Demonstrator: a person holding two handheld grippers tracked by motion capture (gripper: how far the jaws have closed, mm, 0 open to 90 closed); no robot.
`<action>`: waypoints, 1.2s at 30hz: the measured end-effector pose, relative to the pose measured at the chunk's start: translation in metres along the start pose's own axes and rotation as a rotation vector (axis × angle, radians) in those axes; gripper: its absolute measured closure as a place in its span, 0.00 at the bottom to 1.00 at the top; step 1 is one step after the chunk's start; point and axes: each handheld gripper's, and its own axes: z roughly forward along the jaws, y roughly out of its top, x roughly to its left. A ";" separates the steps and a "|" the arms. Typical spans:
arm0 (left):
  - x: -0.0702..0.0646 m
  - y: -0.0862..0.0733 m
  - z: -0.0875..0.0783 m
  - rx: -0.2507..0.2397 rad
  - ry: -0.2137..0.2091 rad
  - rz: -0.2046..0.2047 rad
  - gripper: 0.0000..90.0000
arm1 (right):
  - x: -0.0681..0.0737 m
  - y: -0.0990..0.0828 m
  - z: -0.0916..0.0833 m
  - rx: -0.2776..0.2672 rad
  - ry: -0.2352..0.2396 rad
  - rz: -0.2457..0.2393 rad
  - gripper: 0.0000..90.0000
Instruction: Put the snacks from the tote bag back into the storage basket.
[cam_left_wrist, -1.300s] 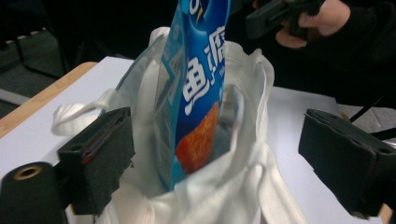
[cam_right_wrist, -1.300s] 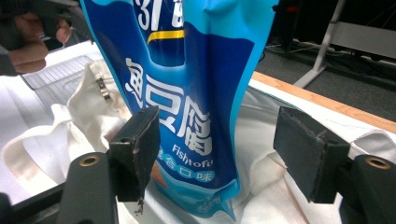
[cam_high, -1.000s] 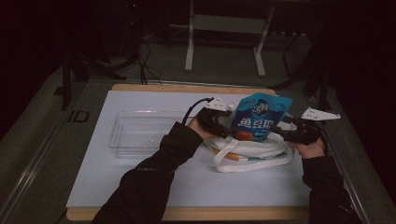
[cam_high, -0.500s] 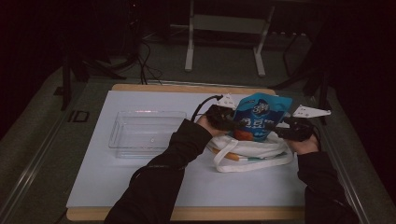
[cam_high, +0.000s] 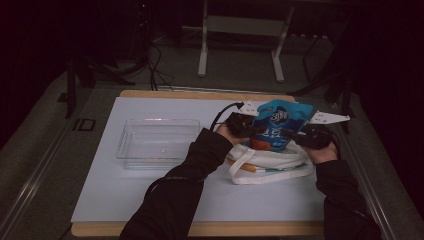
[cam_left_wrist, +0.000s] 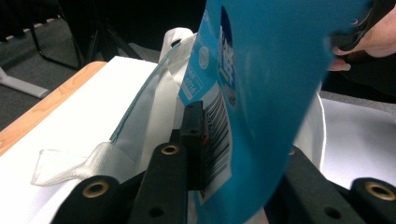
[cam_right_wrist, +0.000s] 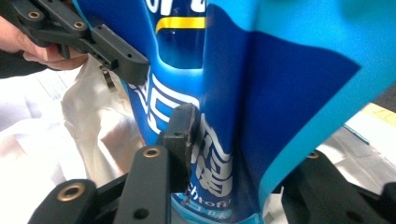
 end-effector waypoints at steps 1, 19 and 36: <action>0.000 0.000 0.000 0.000 0.000 0.000 0.88 | 0.000 0.000 0.000 0.000 0.000 0.000 0.73; 0.003 0.006 0.003 0.008 0.021 -0.006 1.00 | 0.003 0.007 0.002 0.041 0.012 -0.024 0.96; -0.006 0.033 -0.009 -0.007 -0.002 0.028 1.00 | 0.006 0.026 -0.023 0.016 0.024 -0.053 0.98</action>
